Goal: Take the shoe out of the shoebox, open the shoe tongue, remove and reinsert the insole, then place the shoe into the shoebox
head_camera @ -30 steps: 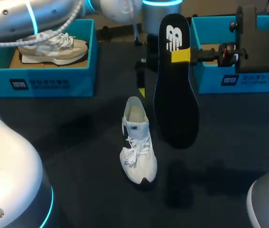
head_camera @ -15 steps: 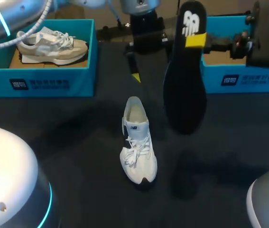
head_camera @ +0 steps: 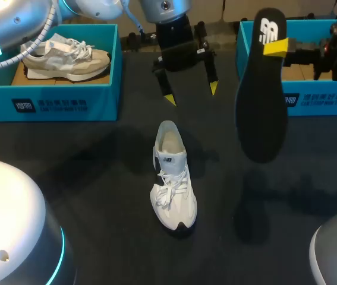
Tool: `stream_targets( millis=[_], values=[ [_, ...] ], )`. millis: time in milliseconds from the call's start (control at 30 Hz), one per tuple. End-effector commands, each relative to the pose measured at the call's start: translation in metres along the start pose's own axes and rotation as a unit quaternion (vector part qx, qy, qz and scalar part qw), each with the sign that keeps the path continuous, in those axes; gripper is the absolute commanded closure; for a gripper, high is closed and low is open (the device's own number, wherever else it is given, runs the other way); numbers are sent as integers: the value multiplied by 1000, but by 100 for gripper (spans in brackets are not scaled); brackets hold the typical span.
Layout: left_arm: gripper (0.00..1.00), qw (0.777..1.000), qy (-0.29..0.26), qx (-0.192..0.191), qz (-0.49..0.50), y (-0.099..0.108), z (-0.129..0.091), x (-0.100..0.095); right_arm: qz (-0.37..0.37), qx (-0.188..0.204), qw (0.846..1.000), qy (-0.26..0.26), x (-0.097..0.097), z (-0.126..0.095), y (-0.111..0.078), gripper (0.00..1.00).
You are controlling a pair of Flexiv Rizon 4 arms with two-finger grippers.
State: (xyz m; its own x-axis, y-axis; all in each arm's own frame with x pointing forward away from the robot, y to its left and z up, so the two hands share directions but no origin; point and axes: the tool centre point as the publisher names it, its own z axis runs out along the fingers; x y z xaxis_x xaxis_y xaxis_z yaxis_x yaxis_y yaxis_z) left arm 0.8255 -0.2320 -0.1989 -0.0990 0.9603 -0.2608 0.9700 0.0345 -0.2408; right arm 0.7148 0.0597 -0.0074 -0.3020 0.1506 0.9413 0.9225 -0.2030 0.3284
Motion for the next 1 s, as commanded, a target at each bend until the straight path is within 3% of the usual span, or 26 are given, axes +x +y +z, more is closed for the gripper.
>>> stream_targets(
  millis=[33,167,467,767,1000],
  values=[
    [0,999,-41,9,-8,-3,-3,5,27,24,999,-4,-15,1,15,100],
    [0,991,-132,18,-15,-2,-20,0,61,22,998,-10,-28,0,24,100],
    [0,960,-280,10,-19,5,-57,-9,126,15,992,-9,-47,10,41,100],
    [0,935,-354,7,-1,-3,-79,-16,181,-2,984,0,-63,24,56,100],
    [0,904,-427,14,14,-11,-91,-18,210,-5,977,-14,-75,30,63,100]
  ],
)
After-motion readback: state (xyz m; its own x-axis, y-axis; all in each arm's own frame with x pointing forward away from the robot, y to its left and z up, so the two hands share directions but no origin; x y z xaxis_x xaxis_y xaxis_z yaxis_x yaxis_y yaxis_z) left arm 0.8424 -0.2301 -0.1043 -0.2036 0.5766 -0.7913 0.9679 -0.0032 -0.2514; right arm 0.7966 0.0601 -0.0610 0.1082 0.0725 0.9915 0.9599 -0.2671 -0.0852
